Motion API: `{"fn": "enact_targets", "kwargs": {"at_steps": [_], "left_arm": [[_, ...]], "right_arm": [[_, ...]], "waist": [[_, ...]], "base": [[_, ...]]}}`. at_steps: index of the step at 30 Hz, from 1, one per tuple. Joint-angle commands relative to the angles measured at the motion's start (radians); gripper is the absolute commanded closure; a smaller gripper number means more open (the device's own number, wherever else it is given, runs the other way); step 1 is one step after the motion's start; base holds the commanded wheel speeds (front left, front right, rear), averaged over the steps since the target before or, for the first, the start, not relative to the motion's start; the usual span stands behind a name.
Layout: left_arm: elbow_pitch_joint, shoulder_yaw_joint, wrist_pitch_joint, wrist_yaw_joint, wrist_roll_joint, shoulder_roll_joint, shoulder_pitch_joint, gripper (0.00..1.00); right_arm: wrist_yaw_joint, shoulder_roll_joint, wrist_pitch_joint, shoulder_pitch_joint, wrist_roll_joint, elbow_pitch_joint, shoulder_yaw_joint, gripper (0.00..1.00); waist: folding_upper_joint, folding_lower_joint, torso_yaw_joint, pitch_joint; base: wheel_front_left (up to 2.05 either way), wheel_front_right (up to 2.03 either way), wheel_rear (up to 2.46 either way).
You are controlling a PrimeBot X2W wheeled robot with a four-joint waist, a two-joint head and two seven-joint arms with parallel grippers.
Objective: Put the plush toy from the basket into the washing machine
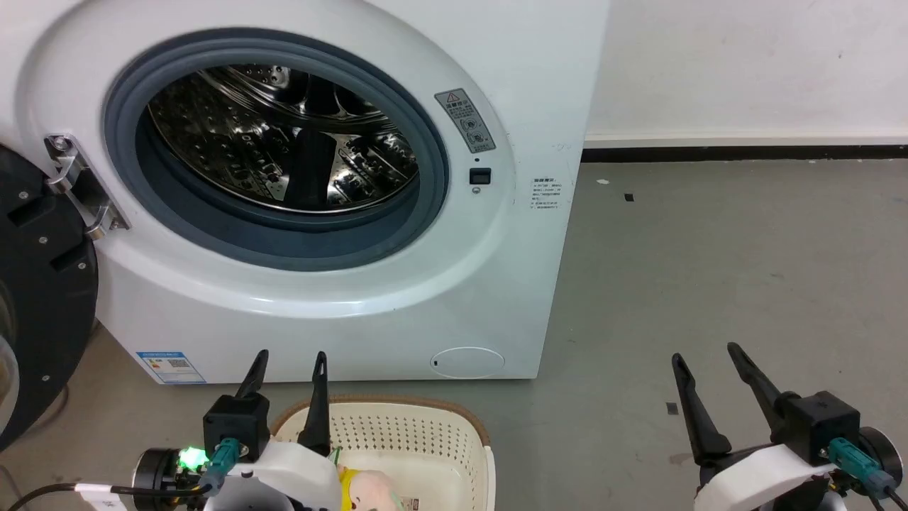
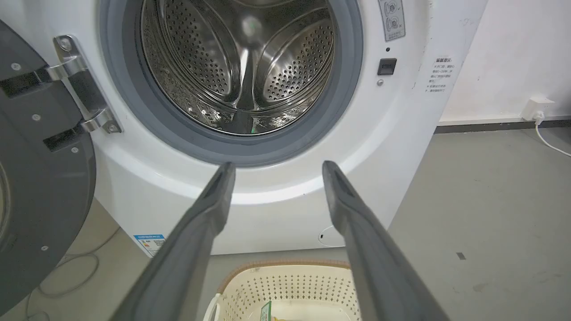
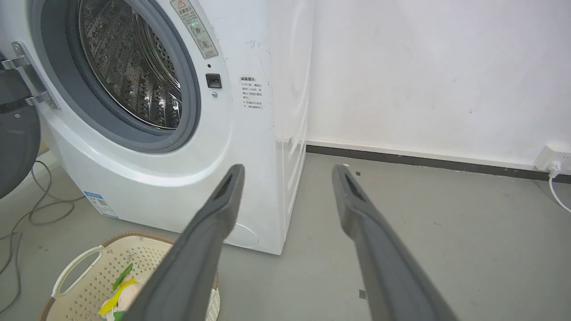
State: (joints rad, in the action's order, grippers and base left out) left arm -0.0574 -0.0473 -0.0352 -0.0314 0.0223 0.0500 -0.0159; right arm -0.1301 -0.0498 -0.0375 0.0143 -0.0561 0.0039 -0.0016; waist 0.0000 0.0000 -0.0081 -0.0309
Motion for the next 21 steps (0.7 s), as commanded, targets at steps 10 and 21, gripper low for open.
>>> {"fn": "enact_targets", "kwargs": {"at_steps": [10,21], "left_arm": [[-0.079,-0.032,-0.029,-0.014,0.028,0.0,-0.032,0.0],[-0.186,-0.059,-0.051,-0.024,0.056,0.0,-0.074,0.0]], "right_arm": [[0.0,0.0,-0.027,-0.02,-0.026,-0.011,-0.01,0.0],[0.0,0.0,-0.05,-0.041,-0.05,-0.02,-0.013,0.0]], "waist": [[0.0,0.0,-0.012,-0.037],[0.0,0.0,-0.033,-0.091]], "base": [[0.0,0.0,0.0],[0.0,0.0,0.0]]}}
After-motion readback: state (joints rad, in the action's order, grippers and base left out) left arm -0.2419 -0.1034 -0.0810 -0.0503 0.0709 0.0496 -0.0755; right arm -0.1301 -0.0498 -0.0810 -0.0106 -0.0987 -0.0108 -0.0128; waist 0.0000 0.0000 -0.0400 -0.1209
